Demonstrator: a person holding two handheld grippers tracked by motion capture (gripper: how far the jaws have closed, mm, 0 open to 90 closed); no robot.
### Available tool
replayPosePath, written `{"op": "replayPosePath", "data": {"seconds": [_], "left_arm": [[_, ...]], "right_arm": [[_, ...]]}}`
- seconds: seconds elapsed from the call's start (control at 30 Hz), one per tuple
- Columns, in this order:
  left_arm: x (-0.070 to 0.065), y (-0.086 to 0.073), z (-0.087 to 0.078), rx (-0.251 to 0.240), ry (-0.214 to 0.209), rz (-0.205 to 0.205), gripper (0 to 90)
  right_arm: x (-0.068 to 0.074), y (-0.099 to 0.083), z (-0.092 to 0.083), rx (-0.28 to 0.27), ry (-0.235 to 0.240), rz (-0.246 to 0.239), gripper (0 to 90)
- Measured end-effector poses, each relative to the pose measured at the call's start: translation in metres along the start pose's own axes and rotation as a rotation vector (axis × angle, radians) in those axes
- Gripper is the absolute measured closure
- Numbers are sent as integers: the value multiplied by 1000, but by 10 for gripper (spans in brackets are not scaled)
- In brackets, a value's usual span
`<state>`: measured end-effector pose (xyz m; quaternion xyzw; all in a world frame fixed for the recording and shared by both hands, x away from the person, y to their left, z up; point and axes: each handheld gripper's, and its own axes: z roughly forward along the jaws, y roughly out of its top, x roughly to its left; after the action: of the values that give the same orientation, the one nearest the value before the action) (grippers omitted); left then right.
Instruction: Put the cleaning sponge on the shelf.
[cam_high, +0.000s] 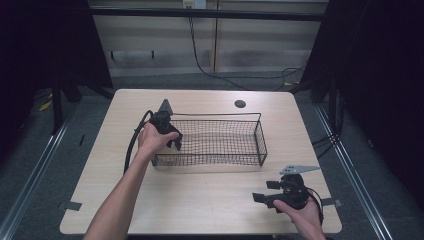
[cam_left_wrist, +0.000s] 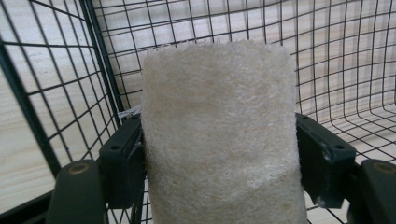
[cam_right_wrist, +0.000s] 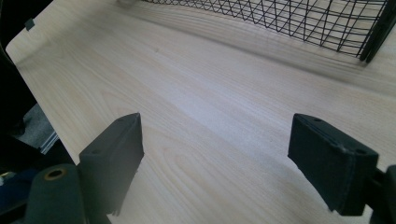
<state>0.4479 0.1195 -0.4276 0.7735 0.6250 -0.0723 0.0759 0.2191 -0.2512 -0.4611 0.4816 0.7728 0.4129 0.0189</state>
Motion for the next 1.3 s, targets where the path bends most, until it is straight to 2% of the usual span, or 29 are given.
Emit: {"op": "replayPosePath", "data": {"seconds": [0.27, 0.53, 0.8, 0.9, 1.3], "left_arm": [[-3, 0, 5, 12, 1, 13, 276], [-7, 0, 9, 11, 27, 10, 274], [-6, 0, 8, 8, 9, 6, 271], [-7, -1, 8, 2, 6, -10, 270], [-4, 0, 7, 16, -17, 7, 265]], "right_arm": [[0, 0, 0, 0, 0, 0, 177], [0, 0, 0, -4, 0, 3, 177], [0, 0, 0, -2, 0, 3, 177], [0, 0, 0, -4, -1, 4, 177], [0, 0, 0, -3, -1, 3, 177]]}}
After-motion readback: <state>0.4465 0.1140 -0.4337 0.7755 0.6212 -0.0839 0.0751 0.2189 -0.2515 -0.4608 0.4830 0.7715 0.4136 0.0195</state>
